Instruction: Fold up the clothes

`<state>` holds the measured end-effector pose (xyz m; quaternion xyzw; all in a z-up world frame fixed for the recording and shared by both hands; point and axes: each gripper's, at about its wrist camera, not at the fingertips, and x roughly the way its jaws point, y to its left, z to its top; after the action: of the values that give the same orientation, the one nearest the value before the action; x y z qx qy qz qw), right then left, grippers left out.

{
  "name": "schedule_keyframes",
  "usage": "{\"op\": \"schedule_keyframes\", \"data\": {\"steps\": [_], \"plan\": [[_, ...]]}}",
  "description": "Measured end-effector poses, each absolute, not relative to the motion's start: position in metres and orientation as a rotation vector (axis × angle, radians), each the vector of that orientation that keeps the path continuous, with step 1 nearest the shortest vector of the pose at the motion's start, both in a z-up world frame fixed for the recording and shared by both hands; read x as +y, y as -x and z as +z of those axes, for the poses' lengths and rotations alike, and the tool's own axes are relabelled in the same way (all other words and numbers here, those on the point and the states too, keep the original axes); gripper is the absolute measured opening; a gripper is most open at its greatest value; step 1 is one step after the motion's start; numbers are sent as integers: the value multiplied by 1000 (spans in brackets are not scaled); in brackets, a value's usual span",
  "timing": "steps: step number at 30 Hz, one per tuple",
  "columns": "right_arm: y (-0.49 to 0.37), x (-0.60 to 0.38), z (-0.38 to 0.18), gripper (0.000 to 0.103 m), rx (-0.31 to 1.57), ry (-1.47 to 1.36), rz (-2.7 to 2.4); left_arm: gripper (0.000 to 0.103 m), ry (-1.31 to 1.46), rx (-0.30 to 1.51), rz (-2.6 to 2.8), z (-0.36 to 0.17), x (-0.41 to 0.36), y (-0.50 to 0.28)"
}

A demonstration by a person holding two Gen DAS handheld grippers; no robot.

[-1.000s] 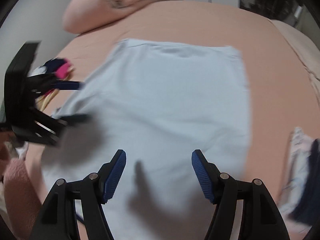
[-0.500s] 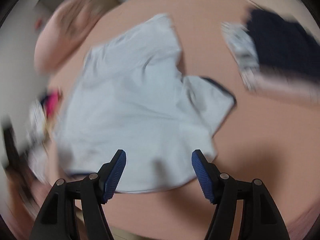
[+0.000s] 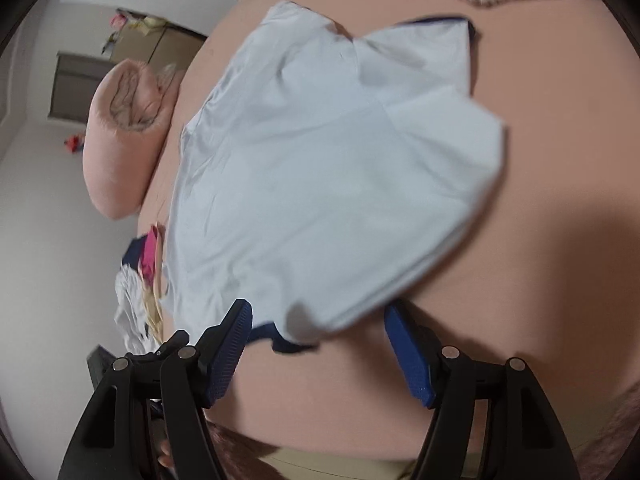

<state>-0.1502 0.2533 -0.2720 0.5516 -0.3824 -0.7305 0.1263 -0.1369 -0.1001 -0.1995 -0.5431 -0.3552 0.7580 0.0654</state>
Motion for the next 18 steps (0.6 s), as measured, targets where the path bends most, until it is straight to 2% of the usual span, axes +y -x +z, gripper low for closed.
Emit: {"op": "schedule_keyframes", "data": {"steps": [1,2,3,5,8,10,13,15,18], "plan": [[155,250,-275,65,-1132,-1587,-2128,3,1637,-1064,2291,-204,-97,143],[159,246,-276,41,-1136,-1580,-2115,3,1645,-1047,2294,-203,-93,144],[162,242,-276,2,-1140,-1573,-2102,3,1647,-1032,2299,-201,-90,143],[164,234,-277,3,-1116,-1578,-2096,3,1618,-1031,2312,-197,-87,142],[156,238,-270,4,-1059,-1542,-2149,4,1616,-1148,2244,-215,-94,150],[158,239,-279,4,-1090,-1559,-2135,5,1634,-1165,2217,-225,-105,146],[161,241,-291,3,-1136,-1582,-2114,4,1615,-965,2286,-209,-99,142],[155,241,-276,2,-1039,-1544,-2184,3,1612,-937,2335,-195,-98,136],[139,256,-252,2,-1044,-1483,-2211,3,1571,-955,2365,-174,-104,116]]}}
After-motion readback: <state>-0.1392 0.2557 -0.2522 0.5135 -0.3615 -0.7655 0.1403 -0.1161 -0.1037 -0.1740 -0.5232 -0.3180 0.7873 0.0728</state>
